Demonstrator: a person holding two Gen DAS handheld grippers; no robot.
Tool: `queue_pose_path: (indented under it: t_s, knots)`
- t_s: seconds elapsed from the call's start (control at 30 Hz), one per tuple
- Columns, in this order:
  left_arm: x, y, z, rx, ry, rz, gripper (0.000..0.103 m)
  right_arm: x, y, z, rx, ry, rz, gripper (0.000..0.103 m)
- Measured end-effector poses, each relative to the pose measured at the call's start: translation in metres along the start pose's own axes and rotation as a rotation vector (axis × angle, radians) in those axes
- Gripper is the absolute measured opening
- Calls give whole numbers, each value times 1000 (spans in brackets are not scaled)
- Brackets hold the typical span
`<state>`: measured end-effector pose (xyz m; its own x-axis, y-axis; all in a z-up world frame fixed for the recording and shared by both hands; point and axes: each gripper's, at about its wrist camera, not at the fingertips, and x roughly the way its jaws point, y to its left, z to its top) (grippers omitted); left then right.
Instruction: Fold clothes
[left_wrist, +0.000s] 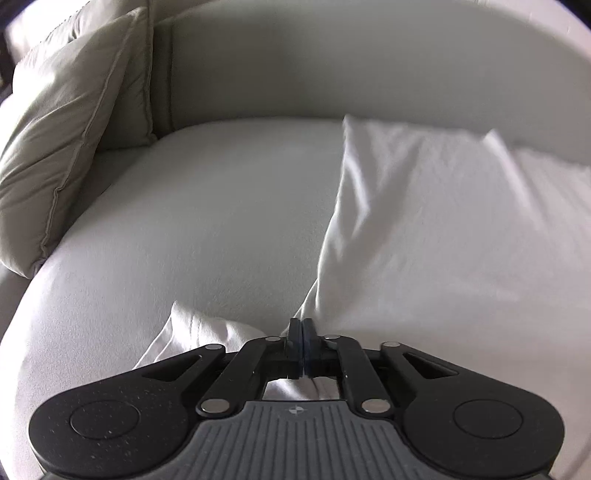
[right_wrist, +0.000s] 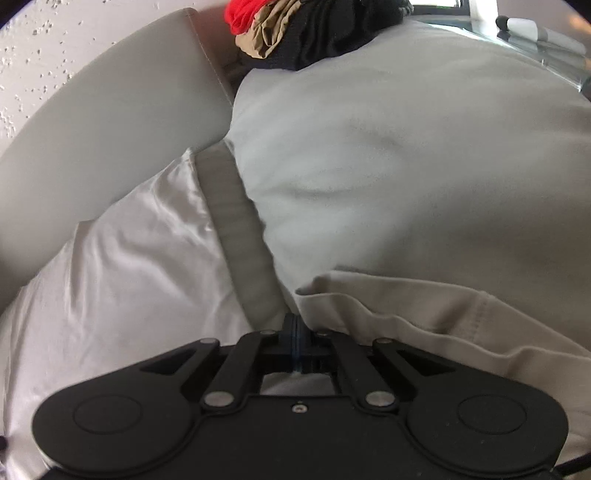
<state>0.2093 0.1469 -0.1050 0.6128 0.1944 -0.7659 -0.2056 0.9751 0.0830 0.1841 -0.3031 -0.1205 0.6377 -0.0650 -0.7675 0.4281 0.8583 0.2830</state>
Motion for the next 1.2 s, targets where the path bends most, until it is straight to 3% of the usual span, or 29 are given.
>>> queue_pose_path:
  t_s: [0.1,0.23,0.33,0.4,0.47,0.53,0.6,0.7,0.8,0.87,1.0,1.07,1.1,1.13,1.17,1.2]
  knots:
    - [-44,13,10,-41,-119,-171,5,-43,10,13,15,-46,83,3]
    - [-96,-1,20,-11,-236,-297,6,-86,42,39,-77,-83,217,4]
    - [-90,-24,38,55,-213,-319,16,-79,71,55,-170,-67,248,4]
    - [-64,-46,49,117,-141,-279,16,-52,87,63,-212,-14,247,6]
    - [-26,-69,54,208,-59,-168,16,-14,102,66,-266,60,211,10]
    - [4,-89,55,309,-41,-95,15,19,111,63,-342,106,178,10]
    - [30,-97,57,327,-21,-114,13,42,125,56,-433,154,186,10]
    - [56,-99,55,332,29,-198,13,73,138,51,-463,239,298,10]
    - [82,-91,64,317,59,-196,13,96,139,50,-447,314,352,6]
    - [96,-73,73,236,92,-166,14,103,130,54,-410,315,366,0]
    - [104,-49,88,193,126,-41,11,98,90,73,-279,276,287,0]
    - [109,-48,93,275,129,105,10,98,73,88,-244,263,145,0]
    - [115,-53,89,335,139,189,8,102,69,91,-276,265,64,5]
    - [121,-57,86,391,147,268,8,106,65,95,-307,267,-17,0]
    - [123,-60,83,410,146,294,8,109,61,97,-336,267,-92,0]
    - [121,-63,82,413,139,306,8,103,65,97,-337,235,-80,0]
